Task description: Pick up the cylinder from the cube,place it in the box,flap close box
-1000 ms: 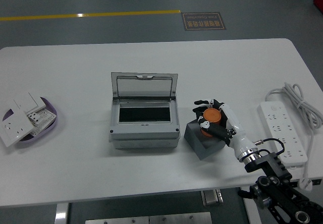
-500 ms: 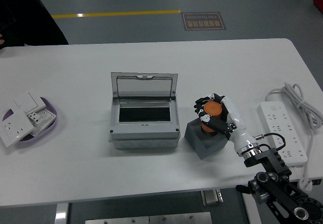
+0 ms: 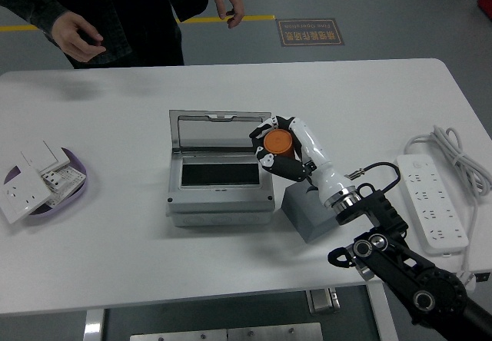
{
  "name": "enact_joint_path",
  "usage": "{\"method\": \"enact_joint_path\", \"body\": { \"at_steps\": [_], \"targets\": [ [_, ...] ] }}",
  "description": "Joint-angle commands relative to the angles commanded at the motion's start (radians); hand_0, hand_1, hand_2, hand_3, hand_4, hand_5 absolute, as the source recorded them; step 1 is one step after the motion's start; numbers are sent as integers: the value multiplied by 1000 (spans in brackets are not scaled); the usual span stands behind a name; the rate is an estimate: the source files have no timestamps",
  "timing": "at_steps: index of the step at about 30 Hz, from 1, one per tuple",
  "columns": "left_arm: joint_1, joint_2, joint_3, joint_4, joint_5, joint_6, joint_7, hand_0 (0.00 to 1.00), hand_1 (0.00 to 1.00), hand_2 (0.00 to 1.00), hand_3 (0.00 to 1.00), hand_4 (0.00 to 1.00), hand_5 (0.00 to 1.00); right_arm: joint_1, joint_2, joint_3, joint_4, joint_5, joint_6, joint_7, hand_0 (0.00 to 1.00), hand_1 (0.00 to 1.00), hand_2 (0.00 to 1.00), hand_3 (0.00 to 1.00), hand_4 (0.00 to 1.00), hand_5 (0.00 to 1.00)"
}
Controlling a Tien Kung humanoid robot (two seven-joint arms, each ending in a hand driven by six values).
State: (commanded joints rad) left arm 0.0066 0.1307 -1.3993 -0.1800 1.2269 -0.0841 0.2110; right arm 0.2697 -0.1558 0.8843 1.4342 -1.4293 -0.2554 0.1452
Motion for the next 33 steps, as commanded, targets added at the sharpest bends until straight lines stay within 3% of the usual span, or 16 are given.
{"method": "enact_joint_path", "body": {
  "at_steps": [2,3,14,16,20,21,26,27,32,33],
  "targets": [
    [0,1,-5,0,5,1,3,635,658,571,632,707,304,37,8,-24,-5,-46,15,-44,154,225,330,254,2,2],
    [1,1,-8,0,7,1,5,635,658,572,633,709,310,54,12,-36,-8,-66,23,-63,36,173,321,249,2,2],
    [-1,4,-26,0,26,2,13,636,657,572,634,711,317,213,61,-129,-45,-308,151,-296,24,175,327,262,2,2],
    [-2,4,-26,0,27,2,13,636,659,573,635,716,324,235,66,-142,-52,-351,176,-335,66,221,369,318,2,2],
    [-3,5,-29,0,30,2,14,636,659,573,635,716,324,269,70,-164,-63,-431,226,-384,66,221,369,318,2,2],
    [-3,5,-29,0,30,2,14,636,659,574,636,718,329,274,70,-168,-64,-446,236,-388,442,509,519,473,195,2],
    [-4,5,-31,0,32,2,15,636,659,574,636,718,329,285,70,-181,-68,-492,275,-410,442,509,519,473,195,2],
    [-3,5,-31,0,32,2,15,636,657,574,635,719,331,286,70,-183,-69,-497,281,-415,650,665,625,624,332,2],
    [-3,5,-33,0,34,2,16,636,657,574,635,719,331,290,72,-191,-72,-506,294,-431,650,665,625,624,332,2],
    [-3,5,-33,0,35,2,17,636,657,574,636,720,331,291,72,-192,-72,-506,295,-432,710,695,710,704,464,158]
  ]
}}
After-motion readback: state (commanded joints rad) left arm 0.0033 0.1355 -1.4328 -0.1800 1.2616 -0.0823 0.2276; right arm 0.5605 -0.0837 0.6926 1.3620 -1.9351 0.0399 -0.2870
